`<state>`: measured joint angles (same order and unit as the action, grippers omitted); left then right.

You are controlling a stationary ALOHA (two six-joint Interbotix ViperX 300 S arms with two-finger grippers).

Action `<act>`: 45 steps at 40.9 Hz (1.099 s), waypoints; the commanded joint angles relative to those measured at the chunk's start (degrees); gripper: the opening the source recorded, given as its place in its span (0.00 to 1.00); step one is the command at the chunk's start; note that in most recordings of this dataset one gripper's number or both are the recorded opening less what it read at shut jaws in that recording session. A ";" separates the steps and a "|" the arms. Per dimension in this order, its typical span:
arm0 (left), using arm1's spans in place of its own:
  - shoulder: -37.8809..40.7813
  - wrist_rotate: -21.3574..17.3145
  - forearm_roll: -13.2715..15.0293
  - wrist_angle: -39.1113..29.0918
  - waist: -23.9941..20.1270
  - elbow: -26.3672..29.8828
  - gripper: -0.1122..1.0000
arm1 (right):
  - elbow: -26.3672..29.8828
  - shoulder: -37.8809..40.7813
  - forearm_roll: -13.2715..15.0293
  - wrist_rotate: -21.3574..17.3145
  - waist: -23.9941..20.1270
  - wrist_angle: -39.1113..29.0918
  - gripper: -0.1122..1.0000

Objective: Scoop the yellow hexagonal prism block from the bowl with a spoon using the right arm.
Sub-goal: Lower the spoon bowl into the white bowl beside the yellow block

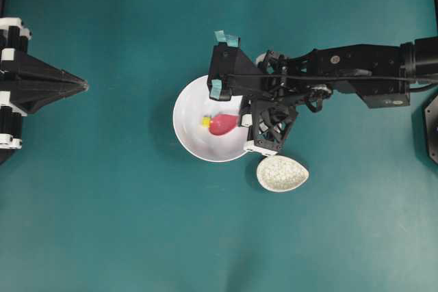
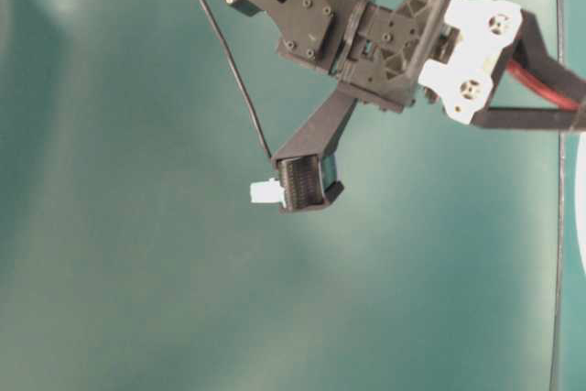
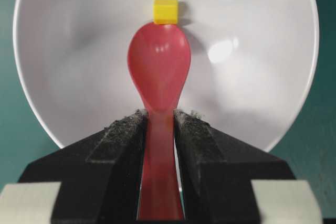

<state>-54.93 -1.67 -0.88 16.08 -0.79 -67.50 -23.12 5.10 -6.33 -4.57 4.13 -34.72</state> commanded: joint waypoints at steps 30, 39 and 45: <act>0.35 0.35 -0.18 0.18 -0.18 1.32 0.09 | 1.41 -0.70 0.35 0.18 -0.09 8.00 0.32; 0.35 0.35 -0.18 0.18 -0.18 1.32 0.09 | 1.49 -0.70 0.53 0.18 -0.09 9.14 0.32; 0.35 0.35 -0.18 0.18 -0.18 1.32 0.09 | 2.46 -0.79 0.53 0.18 0.00 8.70 0.32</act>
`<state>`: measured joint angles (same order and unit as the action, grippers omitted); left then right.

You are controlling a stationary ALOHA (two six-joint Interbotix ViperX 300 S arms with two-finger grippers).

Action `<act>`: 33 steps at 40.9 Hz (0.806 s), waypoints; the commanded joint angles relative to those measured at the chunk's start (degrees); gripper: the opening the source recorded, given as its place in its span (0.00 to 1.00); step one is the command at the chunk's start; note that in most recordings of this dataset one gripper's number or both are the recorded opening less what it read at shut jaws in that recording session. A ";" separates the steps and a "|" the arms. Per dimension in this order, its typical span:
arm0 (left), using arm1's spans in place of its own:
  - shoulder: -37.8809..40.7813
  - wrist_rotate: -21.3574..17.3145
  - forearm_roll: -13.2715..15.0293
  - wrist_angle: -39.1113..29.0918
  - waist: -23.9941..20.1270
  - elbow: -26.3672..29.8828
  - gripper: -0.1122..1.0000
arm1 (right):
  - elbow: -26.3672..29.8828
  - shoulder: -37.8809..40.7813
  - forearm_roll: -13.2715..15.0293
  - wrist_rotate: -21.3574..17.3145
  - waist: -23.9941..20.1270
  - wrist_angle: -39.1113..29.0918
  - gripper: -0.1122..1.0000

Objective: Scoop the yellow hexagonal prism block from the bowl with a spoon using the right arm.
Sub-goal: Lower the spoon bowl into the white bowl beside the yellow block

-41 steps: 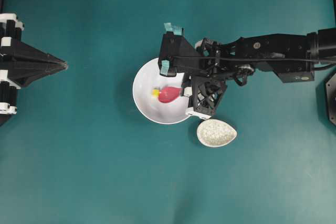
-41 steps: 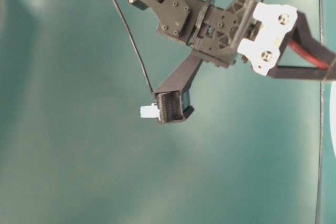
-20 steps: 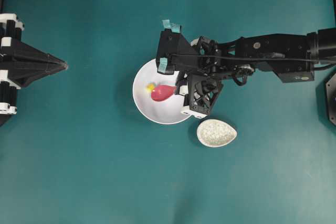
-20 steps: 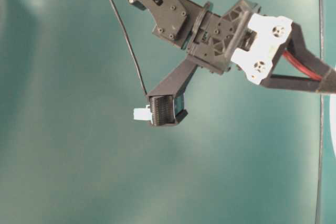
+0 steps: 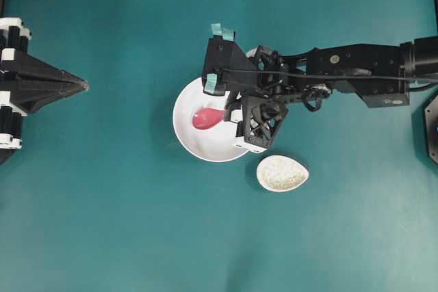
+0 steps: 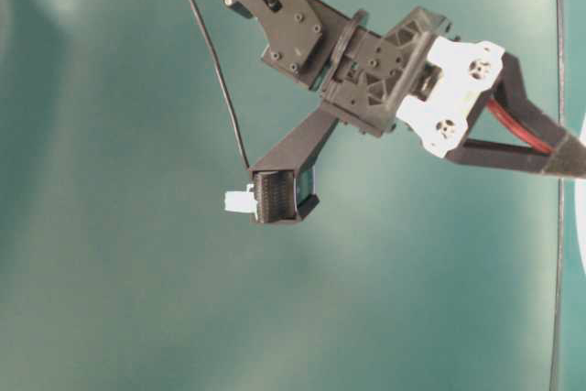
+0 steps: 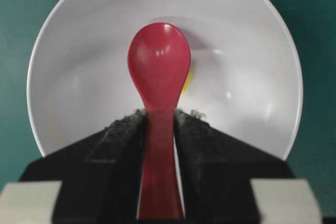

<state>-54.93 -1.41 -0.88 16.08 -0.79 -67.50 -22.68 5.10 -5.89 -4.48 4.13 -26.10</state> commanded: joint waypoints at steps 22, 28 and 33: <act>0.35 0.18 -0.18 0.09 -0.18 1.32 0.09 | 3.34 -6.59 0.18 -3.52 0.53 -8.26 0.32; 0.35 0.18 -0.18 0.18 -0.18 1.32 0.09 | 3.25 -6.59 0.35 -7.38 0.70 -11.51 0.32; 0.35 0.18 -0.18 0.18 -0.09 1.32 0.09 | 3.25 -6.59 0.44 -8.44 0.70 -14.15 0.32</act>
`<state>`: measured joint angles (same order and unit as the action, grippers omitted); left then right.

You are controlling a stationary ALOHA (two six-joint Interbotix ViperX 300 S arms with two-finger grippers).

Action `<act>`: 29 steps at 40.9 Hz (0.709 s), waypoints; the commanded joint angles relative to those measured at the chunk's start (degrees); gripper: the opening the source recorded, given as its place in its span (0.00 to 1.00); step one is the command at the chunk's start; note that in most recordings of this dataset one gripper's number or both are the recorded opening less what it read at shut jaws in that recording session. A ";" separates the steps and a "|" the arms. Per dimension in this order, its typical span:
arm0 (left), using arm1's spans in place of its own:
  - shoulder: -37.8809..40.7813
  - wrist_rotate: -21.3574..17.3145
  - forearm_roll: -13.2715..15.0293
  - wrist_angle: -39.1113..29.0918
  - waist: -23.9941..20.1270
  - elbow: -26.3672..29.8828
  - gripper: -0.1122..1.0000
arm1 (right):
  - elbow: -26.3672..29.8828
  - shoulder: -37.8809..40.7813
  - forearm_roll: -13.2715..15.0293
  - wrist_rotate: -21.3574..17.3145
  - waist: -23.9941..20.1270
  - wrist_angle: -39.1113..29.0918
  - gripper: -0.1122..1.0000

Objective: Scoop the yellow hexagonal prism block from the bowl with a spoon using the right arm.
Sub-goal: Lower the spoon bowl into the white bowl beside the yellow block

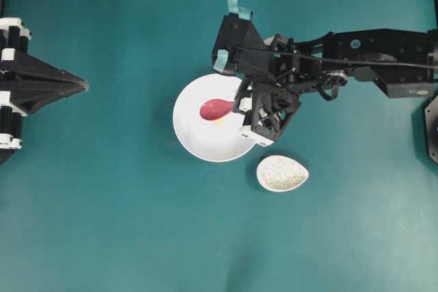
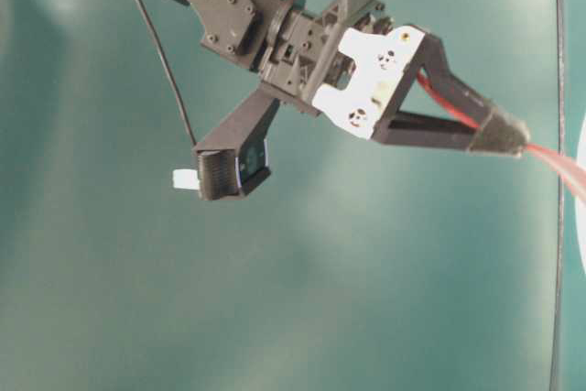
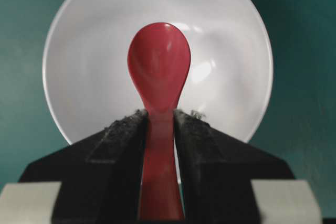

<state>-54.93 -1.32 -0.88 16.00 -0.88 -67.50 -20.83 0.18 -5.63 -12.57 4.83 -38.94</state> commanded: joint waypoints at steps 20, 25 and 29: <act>0.35 0.26 -0.18 0.26 -0.09 1.32 0.09 | 0.97 -1.32 0.00 -1.32 0.00 -8.26 0.32; 0.35 0.35 -0.18 0.26 -0.09 1.32 0.09 | 0.97 -0.44 -0.09 -1.32 0.00 -8.26 0.32; 0.35 0.35 -0.18 0.26 -0.09 1.32 0.09 | 0.97 0.44 0.00 -1.23 0.00 -8.26 0.32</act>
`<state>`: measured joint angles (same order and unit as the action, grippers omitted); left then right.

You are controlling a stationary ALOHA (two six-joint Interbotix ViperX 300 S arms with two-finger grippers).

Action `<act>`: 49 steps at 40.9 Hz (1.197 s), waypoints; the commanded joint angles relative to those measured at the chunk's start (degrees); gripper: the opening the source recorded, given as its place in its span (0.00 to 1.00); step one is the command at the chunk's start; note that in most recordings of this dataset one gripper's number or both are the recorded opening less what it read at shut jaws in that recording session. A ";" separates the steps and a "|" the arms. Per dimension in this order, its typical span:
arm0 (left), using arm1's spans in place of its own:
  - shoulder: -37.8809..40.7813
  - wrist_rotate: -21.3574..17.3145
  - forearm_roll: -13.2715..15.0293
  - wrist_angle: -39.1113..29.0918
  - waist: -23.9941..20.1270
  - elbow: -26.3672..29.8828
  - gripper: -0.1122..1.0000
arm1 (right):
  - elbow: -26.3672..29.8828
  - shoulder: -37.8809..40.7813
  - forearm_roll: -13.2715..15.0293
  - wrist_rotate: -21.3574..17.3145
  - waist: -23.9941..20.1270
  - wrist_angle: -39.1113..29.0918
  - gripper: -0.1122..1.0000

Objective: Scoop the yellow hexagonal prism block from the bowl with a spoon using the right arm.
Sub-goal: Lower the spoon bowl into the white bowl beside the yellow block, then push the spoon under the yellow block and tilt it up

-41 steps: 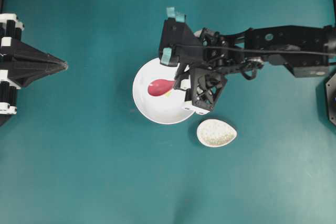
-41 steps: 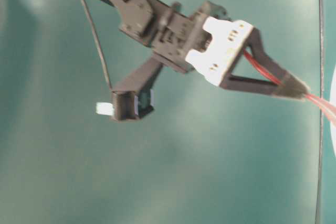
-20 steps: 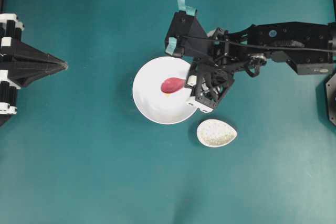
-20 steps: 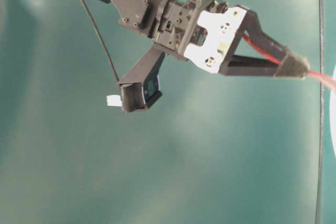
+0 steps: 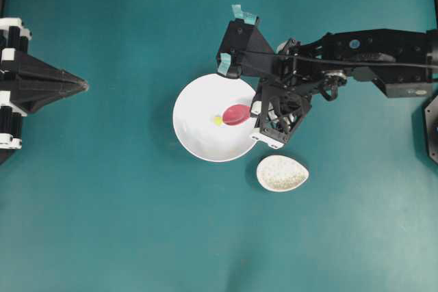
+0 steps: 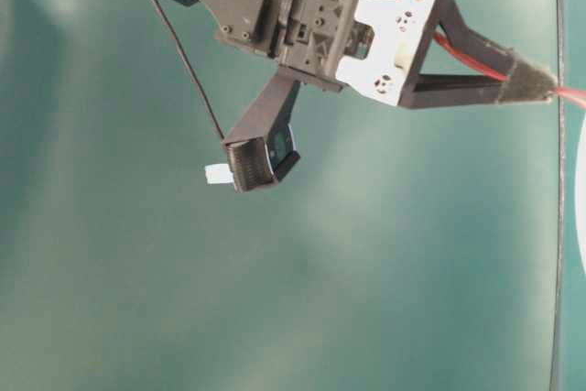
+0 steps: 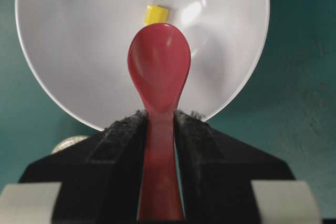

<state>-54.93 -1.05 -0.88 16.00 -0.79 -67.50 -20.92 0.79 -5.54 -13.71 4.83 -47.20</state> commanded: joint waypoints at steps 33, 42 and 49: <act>-0.09 0.09 -0.18 0.26 -0.09 1.32 0.09 | 1.23 4.75 -0.18 0.70 -0.26 4.83 0.32; -0.09 0.09 -0.18 0.26 -0.09 1.32 0.09 | 1.41 5.27 -0.09 0.88 -0.35 8.53 0.32; -0.09 0.09 -0.18 0.18 -0.18 1.32 0.09 | 1.49 6.06 -0.09 0.97 -0.70 11.07 0.32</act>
<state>-55.28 -0.97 -0.88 15.91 -0.79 -67.50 -20.83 7.38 -5.63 -12.74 4.48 -37.53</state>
